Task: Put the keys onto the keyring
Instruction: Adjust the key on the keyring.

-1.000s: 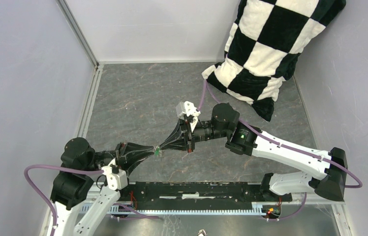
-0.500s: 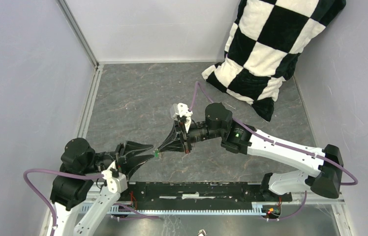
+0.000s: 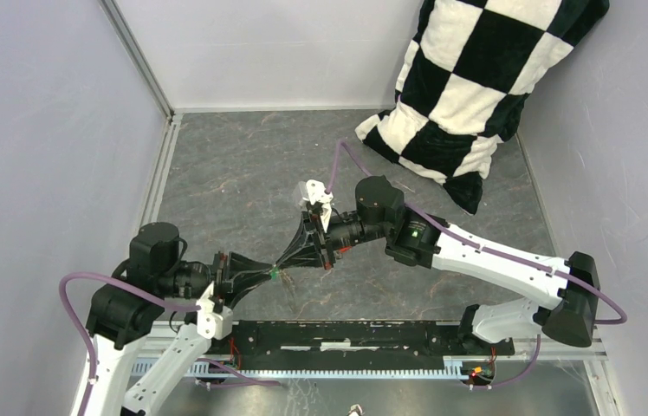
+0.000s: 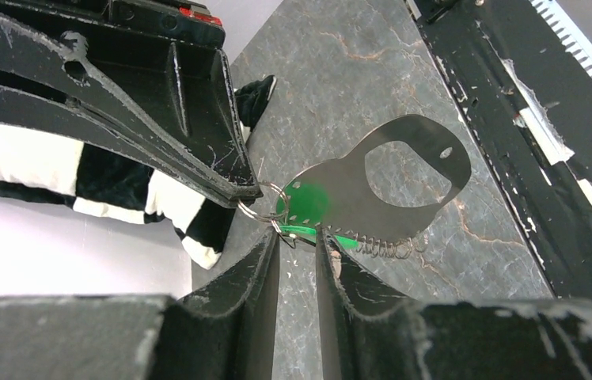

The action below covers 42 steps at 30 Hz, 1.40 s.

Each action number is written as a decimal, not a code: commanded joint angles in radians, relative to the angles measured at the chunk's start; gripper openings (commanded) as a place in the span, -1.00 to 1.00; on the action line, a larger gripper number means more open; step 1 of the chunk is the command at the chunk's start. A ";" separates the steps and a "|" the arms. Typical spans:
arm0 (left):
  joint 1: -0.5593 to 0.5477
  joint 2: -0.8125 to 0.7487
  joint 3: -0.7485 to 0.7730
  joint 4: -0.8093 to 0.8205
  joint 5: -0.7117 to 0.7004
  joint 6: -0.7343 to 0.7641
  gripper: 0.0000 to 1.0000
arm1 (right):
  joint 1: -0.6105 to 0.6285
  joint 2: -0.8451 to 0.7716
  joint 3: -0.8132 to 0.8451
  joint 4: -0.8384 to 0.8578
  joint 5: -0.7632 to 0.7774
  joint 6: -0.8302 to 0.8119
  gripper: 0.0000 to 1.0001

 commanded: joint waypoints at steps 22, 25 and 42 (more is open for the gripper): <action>0.001 -0.085 -0.024 0.161 0.001 -0.129 -0.77 | -0.003 0.014 0.065 0.024 -0.019 -0.002 -0.98; 0.001 -0.089 -0.029 0.161 -0.001 -0.132 -0.86 | -0.002 0.003 0.045 0.060 -0.007 0.016 -0.99; 0.002 -0.105 -0.045 0.162 0.014 -0.133 -0.96 | -0.002 -0.064 -0.127 0.376 0.061 0.180 -0.99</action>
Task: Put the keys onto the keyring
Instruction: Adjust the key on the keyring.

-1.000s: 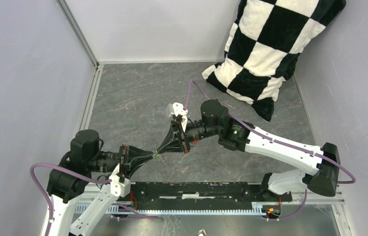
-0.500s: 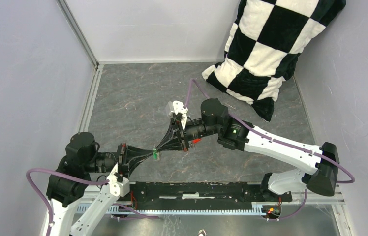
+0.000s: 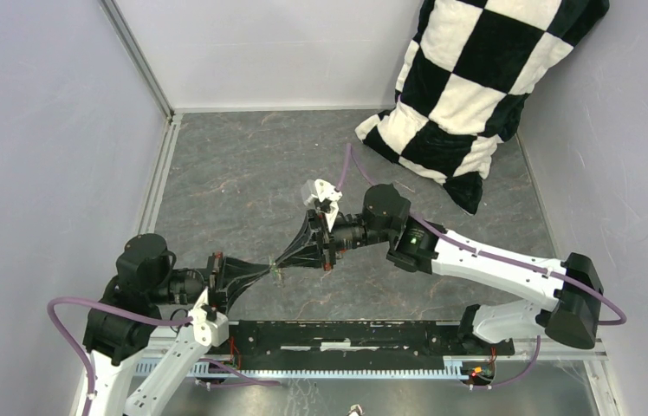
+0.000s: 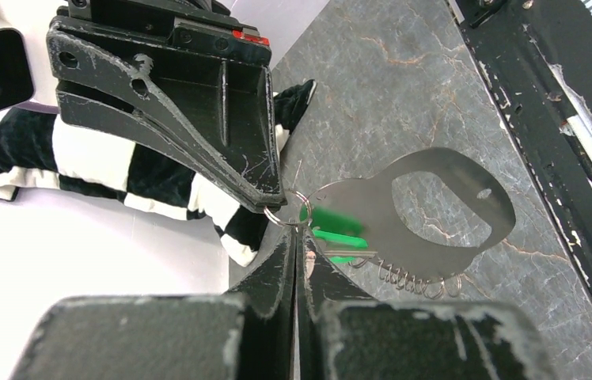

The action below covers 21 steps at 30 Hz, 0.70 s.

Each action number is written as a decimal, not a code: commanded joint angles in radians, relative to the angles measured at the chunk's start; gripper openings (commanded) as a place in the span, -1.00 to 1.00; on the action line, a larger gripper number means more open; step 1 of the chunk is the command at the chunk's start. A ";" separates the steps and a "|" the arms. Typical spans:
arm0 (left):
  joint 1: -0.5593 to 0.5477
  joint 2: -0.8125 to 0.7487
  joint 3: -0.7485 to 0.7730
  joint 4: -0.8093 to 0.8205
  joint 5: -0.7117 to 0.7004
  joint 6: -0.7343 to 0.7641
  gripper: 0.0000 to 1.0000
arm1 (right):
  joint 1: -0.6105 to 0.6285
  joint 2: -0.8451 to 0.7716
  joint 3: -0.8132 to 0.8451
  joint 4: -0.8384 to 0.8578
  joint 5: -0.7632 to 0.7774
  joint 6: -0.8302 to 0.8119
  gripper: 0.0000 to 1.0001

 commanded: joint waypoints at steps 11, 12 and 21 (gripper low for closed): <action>0.003 -0.012 -0.011 0.023 0.046 -0.031 -0.96 | 0.018 -0.075 -0.234 0.605 0.175 0.250 -0.99; 0.003 -0.012 -0.011 0.023 0.048 -0.030 -0.96 | 0.025 -0.071 -0.242 0.633 0.185 0.257 -0.99; 0.007 -0.021 0.000 0.024 0.041 -0.041 -0.96 | 0.064 -0.047 -0.254 0.662 0.230 0.229 -0.99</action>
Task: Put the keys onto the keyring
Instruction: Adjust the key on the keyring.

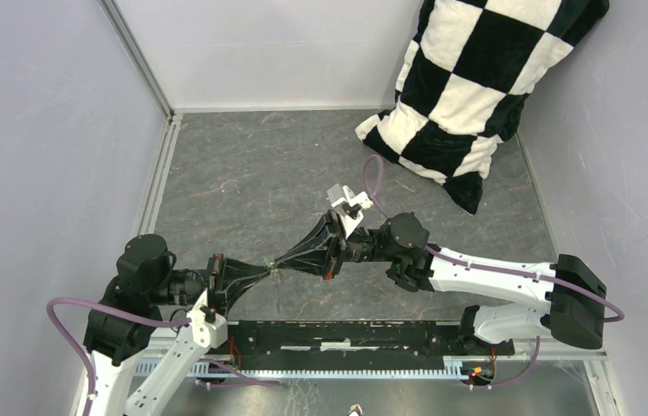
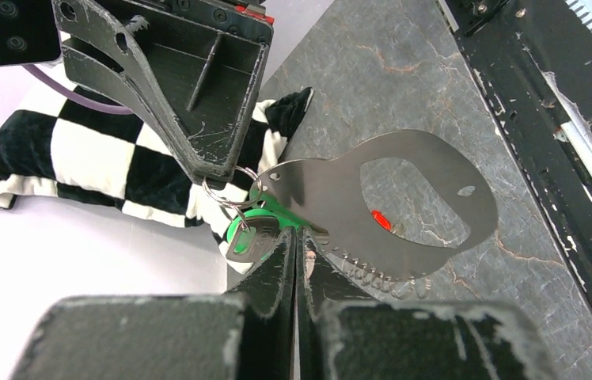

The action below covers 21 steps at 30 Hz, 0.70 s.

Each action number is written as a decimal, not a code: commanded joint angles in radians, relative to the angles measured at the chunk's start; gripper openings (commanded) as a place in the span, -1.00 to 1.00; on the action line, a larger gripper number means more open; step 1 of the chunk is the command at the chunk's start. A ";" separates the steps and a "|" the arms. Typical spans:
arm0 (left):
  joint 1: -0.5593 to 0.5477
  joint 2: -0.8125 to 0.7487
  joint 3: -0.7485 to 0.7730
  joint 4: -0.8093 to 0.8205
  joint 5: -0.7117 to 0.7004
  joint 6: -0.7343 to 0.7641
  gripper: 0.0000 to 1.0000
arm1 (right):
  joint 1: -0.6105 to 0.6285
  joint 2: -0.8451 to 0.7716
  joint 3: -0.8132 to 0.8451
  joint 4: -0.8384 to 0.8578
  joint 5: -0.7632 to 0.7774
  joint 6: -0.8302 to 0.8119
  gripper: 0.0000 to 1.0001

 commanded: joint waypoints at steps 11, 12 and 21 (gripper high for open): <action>0.006 -0.026 0.051 0.612 -0.150 -1.050 -0.77 | 0.011 -0.052 -0.182 0.391 0.160 0.031 -0.99; 0.006 -0.013 0.055 0.607 -0.136 -1.077 -0.57 | 0.015 -0.049 -0.191 0.428 0.169 0.030 -0.99; 0.007 0.114 0.100 0.407 -0.038 -1.022 -0.20 | 0.082 -0.090 -0.260 0.540 0.317 -0.130 -0.99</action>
